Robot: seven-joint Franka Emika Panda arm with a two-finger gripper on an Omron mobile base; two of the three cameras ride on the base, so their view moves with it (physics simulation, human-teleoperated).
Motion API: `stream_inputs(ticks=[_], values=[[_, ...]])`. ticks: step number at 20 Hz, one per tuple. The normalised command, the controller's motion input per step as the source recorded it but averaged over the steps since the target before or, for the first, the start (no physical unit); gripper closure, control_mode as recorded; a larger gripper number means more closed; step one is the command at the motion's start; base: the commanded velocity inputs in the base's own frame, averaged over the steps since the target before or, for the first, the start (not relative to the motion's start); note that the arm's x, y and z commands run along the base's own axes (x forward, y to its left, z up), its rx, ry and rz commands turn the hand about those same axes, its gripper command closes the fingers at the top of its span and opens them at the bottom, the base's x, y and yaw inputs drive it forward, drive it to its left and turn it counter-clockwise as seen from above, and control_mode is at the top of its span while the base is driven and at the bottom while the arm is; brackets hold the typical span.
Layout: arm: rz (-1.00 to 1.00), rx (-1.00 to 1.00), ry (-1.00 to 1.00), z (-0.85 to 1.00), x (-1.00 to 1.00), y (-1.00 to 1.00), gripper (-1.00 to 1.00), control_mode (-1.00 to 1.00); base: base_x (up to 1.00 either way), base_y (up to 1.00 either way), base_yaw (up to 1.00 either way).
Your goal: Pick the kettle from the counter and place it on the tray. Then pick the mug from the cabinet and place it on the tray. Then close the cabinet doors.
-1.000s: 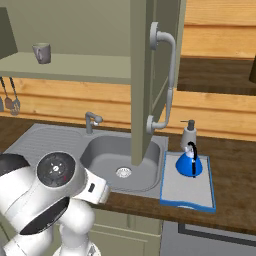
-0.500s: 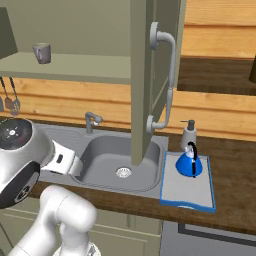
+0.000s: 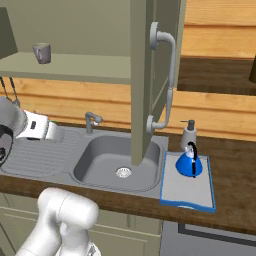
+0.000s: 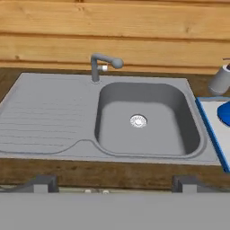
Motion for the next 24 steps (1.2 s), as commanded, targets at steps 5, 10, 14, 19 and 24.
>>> stream_inputs(ticks=[5, 10, 14, 19, 24], values=[[0.03, -0.21, -0.07, 0.36, 0.43, 0.34, -1.00, -1.00, 0.00, 0.00, 0.00], [0.06, 0.00, 0.00, 0.55, 0.23, 0.14, -1.00, -1.00, 0.00, 0.00, 0.00], [0.06, 0.08, 0.00, 0.53, 0.21, 0.07, -1.00, -1.00, 0.00, 0.00, 0.00], [0.07, 0.05, -0.04, 0.35, 0.48, 0.10, -1.00, -1.00, 0.00, 0.00, 0.00], [0.02, 0.00, 0.00, 0.41, 0.61, 0.04, -1.00, -1.00, 0.00, 0.00, 0.00]])
